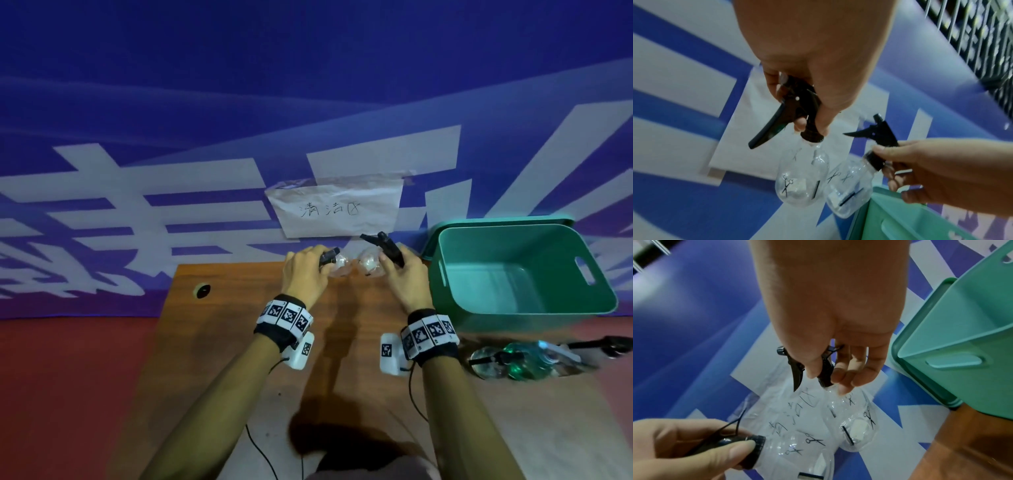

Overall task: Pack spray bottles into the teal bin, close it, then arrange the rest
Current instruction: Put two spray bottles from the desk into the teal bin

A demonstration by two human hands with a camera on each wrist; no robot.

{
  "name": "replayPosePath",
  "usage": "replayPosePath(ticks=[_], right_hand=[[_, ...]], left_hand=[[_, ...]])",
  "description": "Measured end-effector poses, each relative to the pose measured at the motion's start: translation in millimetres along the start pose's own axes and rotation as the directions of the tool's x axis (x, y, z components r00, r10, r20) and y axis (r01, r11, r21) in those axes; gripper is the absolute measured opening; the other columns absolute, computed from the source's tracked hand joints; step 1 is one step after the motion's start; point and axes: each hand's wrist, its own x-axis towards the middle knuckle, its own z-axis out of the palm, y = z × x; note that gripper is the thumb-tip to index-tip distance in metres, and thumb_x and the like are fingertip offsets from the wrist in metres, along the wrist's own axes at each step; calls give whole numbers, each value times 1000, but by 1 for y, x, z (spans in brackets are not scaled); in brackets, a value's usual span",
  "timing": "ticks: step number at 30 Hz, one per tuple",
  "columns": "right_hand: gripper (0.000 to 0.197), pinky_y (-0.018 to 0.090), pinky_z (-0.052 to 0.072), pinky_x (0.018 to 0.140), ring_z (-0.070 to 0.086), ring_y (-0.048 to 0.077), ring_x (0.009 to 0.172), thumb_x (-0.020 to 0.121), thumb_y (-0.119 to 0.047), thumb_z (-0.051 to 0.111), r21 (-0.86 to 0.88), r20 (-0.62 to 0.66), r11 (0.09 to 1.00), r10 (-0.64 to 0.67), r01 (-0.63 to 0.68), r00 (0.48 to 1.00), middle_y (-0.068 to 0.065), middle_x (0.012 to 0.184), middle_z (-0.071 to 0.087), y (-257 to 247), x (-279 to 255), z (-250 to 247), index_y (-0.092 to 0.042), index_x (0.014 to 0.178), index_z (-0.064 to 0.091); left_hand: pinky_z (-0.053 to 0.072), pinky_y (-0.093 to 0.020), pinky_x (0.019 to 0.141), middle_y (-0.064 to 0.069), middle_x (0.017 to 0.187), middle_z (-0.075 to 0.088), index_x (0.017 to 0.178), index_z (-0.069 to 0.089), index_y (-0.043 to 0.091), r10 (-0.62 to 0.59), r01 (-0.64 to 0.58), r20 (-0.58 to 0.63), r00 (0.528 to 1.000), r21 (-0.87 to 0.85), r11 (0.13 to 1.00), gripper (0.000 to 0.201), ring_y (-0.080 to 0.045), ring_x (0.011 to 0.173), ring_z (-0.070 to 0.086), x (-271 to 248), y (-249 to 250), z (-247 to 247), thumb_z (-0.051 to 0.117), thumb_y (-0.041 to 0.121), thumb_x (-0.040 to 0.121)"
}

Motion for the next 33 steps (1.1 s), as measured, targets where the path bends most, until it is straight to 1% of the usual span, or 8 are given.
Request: replayPosePath(ticks=[7,11,15,20,23,25,28,33], right_hand=[[25,20,53,85,67,-1,91,95,-34,65,118,-46,989,-85,90,995,-8,101,73,-37,-45,-41,-25,119,68],[24,7,47,79,66,2,91,95,-25,67,147,-165,981,-97,122,982,-4,101,72,-50,-73,-66,-25,119,69],[26,3,43,76,67,7,91,92,-18,69,98,-287,987,-97,130,953,-2,101,72,-51,-99,-91,-24,118,71],[23,3,42,74,64,-5,86,93,-18,69,109,-354,990,-45,89,934,-9,94,71,-36,-127,-126,-24,116,71],[22,2,42,72,65,-4,81,93,-23,69,129,-384,992,45,5,922,-7,92,72,-19,-133,-151,-24,114,72],[22,1,42,69,63,-12,77,93,-24,69,132,-392,991,84,-35,916,-6,92,72,-6,-133,-170,-22,114,71],[22,9,43,66,60,-11,70,93,-30,68,118,-384,989,131,-92,914,-7,89,70,18,-124,-206,-21,113,71],[24,35,49,65,65,23,74,92,-37,67,34,-326,991,134,-130,936,4,74,69,55,-93,-282,-13,90,72]], left_hand=[[36,-27,88,9,104,74,117,70,29,68,-102,-174,982,-193,976,30,-11,84,61,-41,24,-54,74,38,89],[46,-35,87,7,103,75,115,72,23,102,-171,-245,964,-278,945,30,7,73,38,-63,48,-68,78,31,87],[45,-35,90,8,103,76,112,74,22,195,-258,-224,955,-296,920,31,-9,89,64,-74,72,-68,81,31,84],[42,-33,91,9,104,75,113,73,26,263,-315,-202,943,-302,900,28,-9,92,66,-83,104,-62,78,32,87],[41,-32,90,10,105,75,113,72,25,287,-331,-184,940,-293,897,27,-9,93,65,-86,129,-55,77,32,87],[41,-33,91,10,106,75,113,71,25,311,-348,-172,935,-266,899,27,-9,93,65,-86,148,-47,77,32,87],[42,-35,90,8,105,74,113,70,24,320,-346,-146,936,-224,911,27,-12,92,63,-81,181,-31,75,33,88],[40,-35,90,1,104,73,115,68,22,306,-320,-103,946,-167,933,24,-19,94,60,-71,247,7,69,31,93]])
